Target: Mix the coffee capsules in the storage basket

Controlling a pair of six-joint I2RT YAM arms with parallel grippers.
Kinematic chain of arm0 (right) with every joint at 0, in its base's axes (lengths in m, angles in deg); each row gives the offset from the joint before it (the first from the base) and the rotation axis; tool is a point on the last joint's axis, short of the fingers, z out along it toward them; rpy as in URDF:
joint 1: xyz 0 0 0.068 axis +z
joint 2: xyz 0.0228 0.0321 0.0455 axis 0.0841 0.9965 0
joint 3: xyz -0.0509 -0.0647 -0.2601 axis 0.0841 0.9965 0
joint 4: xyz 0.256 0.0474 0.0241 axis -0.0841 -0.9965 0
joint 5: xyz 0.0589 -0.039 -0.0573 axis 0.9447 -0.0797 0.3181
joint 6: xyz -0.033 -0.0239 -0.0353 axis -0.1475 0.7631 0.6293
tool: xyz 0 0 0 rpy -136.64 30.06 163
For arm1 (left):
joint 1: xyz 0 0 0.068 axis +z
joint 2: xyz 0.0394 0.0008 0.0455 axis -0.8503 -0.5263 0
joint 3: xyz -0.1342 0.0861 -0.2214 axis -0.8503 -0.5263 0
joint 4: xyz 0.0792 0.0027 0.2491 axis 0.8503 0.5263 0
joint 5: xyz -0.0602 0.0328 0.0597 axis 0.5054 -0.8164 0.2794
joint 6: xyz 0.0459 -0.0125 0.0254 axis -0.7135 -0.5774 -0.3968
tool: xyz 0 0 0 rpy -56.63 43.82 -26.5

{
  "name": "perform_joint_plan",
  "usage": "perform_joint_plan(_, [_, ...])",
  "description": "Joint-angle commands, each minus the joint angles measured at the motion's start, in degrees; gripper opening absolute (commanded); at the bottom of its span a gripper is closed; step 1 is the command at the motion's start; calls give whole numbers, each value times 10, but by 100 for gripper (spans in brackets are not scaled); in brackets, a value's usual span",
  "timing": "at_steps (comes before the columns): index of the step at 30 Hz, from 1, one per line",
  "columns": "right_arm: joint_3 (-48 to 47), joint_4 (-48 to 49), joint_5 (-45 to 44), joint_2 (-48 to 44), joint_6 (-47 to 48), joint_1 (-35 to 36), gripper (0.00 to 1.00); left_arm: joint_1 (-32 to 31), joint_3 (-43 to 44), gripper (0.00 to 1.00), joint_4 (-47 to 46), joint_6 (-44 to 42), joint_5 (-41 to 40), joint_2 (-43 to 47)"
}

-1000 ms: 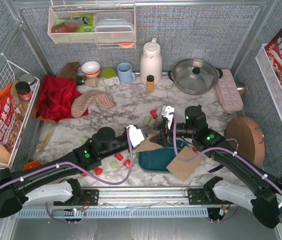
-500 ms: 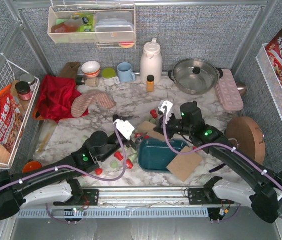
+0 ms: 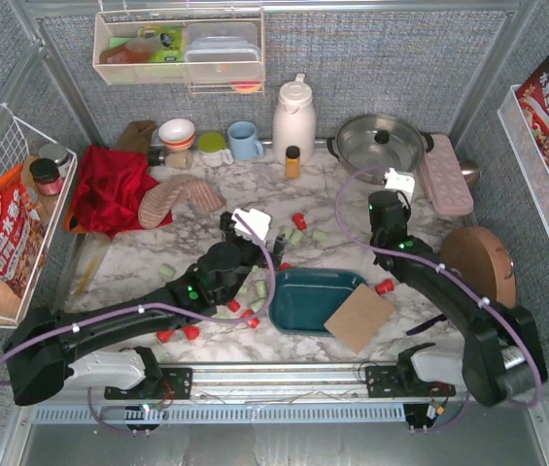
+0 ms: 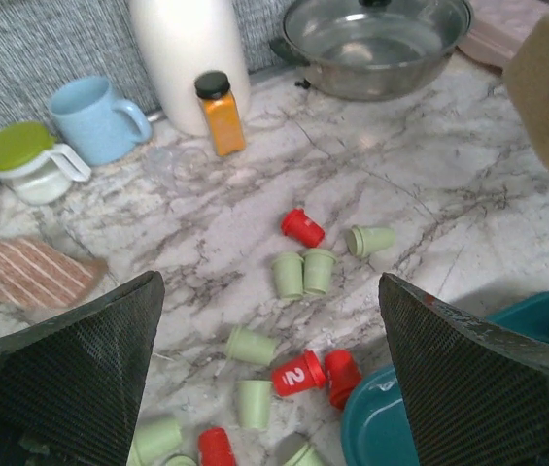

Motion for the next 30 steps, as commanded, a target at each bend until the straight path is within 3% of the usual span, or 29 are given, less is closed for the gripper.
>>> perform_joint_plan(1, [-30, 33, -50, 67, -45, -37, 37, 0, 28, 99, 55, 66, 41, -32])
perform_joint_plan(5, [-88, -41, -5, 109, -27, -45, 67, 0, 46, 99, 86, 83, 181, -55])
perform_joint_plan(8, [-106, -108, 34, 91, -33, -37, 74, 0, 66, 98, 113, 81, 292, -73])
perform_joint_plan(13, [-79, -226, 67, -36, -47, 12, 74, 0, 88, 88, 148, 67, 447, -103])
perform_joint_plan(19, [-34, -394, 138, -204, -129, 51, 67, 0, 116, 82, 180, 64, 560, -157])
perform_joint_plan(24, [-27, -516, 146, -313, -183, 53, 65, 1, 127, 82, 171, 80, 587, -192])
perform_joint_plan(30, [10, -591, 192, -371, -283, 52, 69, 0, 158, 82, 182, 114, 599, -240])
